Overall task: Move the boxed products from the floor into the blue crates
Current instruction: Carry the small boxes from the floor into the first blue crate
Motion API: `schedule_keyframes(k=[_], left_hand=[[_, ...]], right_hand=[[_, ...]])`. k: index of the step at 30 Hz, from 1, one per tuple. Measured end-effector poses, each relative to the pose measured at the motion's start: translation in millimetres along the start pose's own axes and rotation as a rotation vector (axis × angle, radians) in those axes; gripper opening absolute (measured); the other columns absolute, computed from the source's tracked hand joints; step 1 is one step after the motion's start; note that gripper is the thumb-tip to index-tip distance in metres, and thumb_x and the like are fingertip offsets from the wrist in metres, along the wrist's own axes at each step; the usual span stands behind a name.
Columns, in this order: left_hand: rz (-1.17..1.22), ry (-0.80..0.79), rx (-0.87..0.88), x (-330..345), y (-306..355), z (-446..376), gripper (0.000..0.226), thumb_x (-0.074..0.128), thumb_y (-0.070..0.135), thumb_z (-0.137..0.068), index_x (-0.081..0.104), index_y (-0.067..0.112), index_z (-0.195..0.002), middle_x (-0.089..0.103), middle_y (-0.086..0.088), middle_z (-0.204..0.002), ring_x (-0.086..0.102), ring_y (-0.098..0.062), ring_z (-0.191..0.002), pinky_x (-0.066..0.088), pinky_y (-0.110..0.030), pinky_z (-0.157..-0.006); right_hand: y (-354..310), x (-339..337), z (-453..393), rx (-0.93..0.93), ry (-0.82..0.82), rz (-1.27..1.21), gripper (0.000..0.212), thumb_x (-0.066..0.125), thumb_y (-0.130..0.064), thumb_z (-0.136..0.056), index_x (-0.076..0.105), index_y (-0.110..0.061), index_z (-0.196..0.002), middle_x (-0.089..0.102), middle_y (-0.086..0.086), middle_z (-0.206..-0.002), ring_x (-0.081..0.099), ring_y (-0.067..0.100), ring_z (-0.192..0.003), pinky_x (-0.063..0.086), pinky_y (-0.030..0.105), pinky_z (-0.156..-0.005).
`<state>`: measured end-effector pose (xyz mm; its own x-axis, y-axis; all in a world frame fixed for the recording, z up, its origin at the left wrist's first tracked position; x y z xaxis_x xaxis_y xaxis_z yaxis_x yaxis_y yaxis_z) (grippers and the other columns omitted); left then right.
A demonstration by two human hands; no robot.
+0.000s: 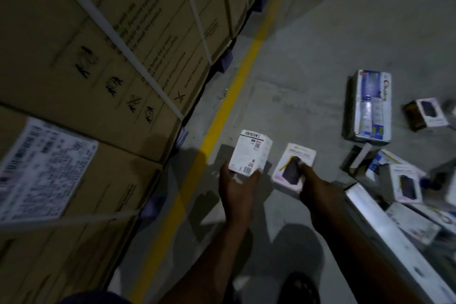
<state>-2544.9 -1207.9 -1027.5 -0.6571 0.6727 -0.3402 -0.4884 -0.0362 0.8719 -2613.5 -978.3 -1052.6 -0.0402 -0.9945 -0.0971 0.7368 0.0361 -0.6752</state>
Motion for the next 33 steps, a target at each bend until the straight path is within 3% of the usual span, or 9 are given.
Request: schedule_keyframes(k=[4,7,10,16,20,22,25,28,33], left_hand=[[0.092,-0.063,-0.026,-19,95,76,0.057,0.093,0.018,-0.072,0.063,0.02,-0.121,0.072,0.009,-0.118,0.068,0.006,-0.103,0.056,-0.011,-0.081],[0.127,-0.116,-0.011,-39,174,131,0.06,0.093,0.027,-0.07,0.064,0.022,-0.122,0.074,0.008,-0.119,0.071,-0.009,-0.108,0.061,-0.029,-0.088],[0.089,-0.17,0.022,-62,255,183,0.067,0.092,0.038,-0.069,0.062,0.026,-0.127,0.073,0.01,-0.121,0.07,-0.01,-0.111,0.059,-0.046,-0.095],[0.006,-0.297,0.204,-119,414,293,0.067,0.092,0.032,-0.073,0.055,0.034,-0.128,0.065,0.009,-0.131,0.062,-0.006,-0.12,0.054,-0.043,-0.102],[-0.008,-0.333,0.357,-161,485,360,0.072,0.092,0.029,-0.075,0.055,0.025,-0.136,0.065,0.006,-0.133,0.063,-0.007,-0.121,0.057,-0.044,-0.098],[-0.003,-0.365,0.398,-182,502,388,0.071,0.092,0.028,-0.075,0.055,0.027,-0.136,0.065,0.009,-0.132,0.063,-0.007,-0.121,0.057,-0.045,-0.098],[-0.006,-0.449,0.468,-209,512,427,0.073,0.092,0.031,-0.074,0.054,0.029,-0.137,0.064,0.012,-0.133,0.063,-0.009,-0.123,0.055,-0.045,-0.102],[-0.051,-0.52,0.534,-238,514,465,0.078,0.092,0.033,-0.072,0.054,0.028,-0.139,0.063,0.012,-0.135,0.062,-0.007,-0.124,0.054,-0.043,-0.103],[-0.093,-0.736,0.577,-275,500,536,0.075,0.092,0.039,-0.07,0.056,0.031,-0.136,0.066,0.012,-0.132,0.063,-0.012,-0.123,0.054,-0.047,-0.102]], right_hand=[[-62,-25,101,0.093,-0.158,-0.433,0.042,0.066,-0.043,-0.095,0.068,-0.02,-0.13,0.074,0.005,-0.124,0.072,0.021,-0.109,0.061,0.036,-0.083],[-124,-51,185,0.036,-0.216,-0.482,0.05,0.068,-0.044,-0.094,0.064,-0.019,-0.137,0.07,0.006,-0.125,0.067,0.025,-0.109,0.052,0.04,-0.098],[-180,-87,270,0.006,-0.19,-0.506,0.052,0.074,-0.046,-0.089,0.066,-0.019,-0.133,0.071,0.001,-0.12,0.068,0.024,-0.107,0.05,0.041,-0.099],[-257,-142,427,0.068,-0.169,-0.608,0.058,0.086,-0.037,-0.078,0.07,-0.008,-0.125,0.067,0.023,-0.123,0.066,0.034,-0.114,0.05,0.052,-0.103],[-297,-168,526,-0.067,-0.082,-0.686,0.032,0.074,-0.018,-0.091,0.074,0.0,-0.117,0.071,0.019,-0.108,0.069,0.032,-0.101,0.054,0.051,-0.102],[-299,-181,570,-0.122,-0.009,-0.707,0.023,0.073,-0.011,-0.091,0.075,-0.001,-0.112,0.071,0.014,-0.101,0.067,0.026,-0.091,0.057,0.046,-0.098],[-280,-195,633,-0.162,0.023,-0.712,0.019,0.072,-0.012,-0.091,0.076,-0.011,-0.11,0.075,0.011,-0.11,0.069,0.026,-0.102,0.051,0.044,-0.105],[-248,-206,693,-0.195,0.031,-0.706,0.037,0.072,-0.02,-0.091,0.07,-0.005,-0.125,0.071,0.014,-0.13,0.065,0.03,-0.124,0.043,0.046,-0.113],[-178,-237,786,-0.142,0.177,-0.765,0.057,0.085,-0.021,-0.074,0.069,0.004,-0.123,0.074,0.017,-0.12,0.068,0.032,-0.112,0.048,0.046,-0.106]])
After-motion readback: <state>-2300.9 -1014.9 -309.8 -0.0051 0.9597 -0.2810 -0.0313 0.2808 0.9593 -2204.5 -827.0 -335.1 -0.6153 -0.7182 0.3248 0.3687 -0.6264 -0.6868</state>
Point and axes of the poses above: each hand's wrist, its own z-axis away from the middle knuckle, its own x-axis out of the palm, y = z × x, the point moved 8 cm from there along -z, towards the middle knuckle
